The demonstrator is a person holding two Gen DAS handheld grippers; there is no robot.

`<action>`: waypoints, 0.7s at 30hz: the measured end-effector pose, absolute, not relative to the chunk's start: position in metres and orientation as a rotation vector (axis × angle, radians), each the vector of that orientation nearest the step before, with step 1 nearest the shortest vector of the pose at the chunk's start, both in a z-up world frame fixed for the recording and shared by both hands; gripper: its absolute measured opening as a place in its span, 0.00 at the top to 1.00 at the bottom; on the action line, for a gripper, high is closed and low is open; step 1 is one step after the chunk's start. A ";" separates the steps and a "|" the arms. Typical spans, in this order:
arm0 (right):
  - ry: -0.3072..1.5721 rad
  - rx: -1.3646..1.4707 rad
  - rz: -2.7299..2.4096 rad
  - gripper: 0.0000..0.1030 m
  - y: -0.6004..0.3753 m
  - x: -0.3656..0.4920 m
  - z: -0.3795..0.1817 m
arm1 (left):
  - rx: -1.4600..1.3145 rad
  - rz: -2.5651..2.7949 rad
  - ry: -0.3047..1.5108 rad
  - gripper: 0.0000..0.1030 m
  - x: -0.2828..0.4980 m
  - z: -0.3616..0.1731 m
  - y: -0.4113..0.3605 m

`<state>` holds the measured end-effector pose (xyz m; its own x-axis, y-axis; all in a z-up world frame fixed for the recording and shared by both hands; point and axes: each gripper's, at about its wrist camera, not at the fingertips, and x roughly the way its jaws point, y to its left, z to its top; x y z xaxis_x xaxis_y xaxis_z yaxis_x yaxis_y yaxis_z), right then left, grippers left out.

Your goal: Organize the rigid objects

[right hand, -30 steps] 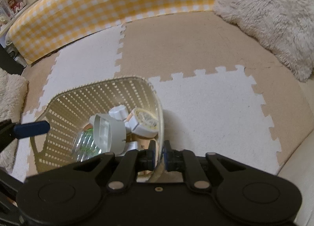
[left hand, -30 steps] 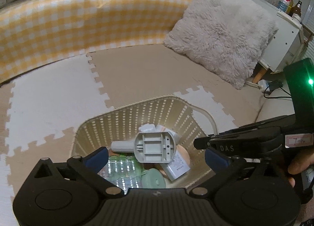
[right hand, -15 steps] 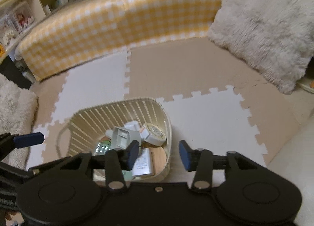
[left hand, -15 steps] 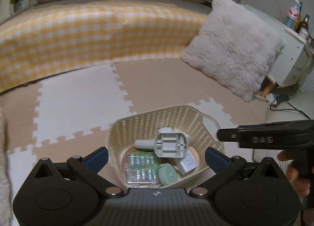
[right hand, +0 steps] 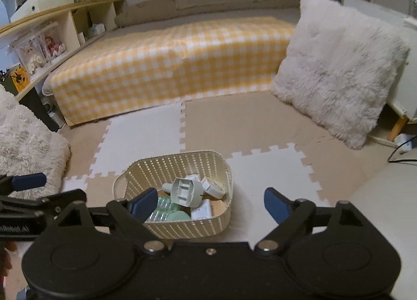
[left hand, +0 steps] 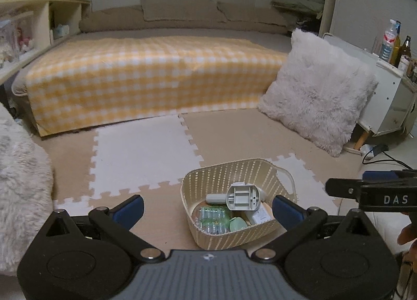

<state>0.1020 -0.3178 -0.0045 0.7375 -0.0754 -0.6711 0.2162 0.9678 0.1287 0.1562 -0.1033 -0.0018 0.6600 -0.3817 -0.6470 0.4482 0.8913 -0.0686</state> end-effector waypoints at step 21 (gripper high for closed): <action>0.549 0.050 -0.169 0.00 -0.281 0.025 0.003 | 0.114 -0.384 0.591 0.00 0.093 0.000 -0.065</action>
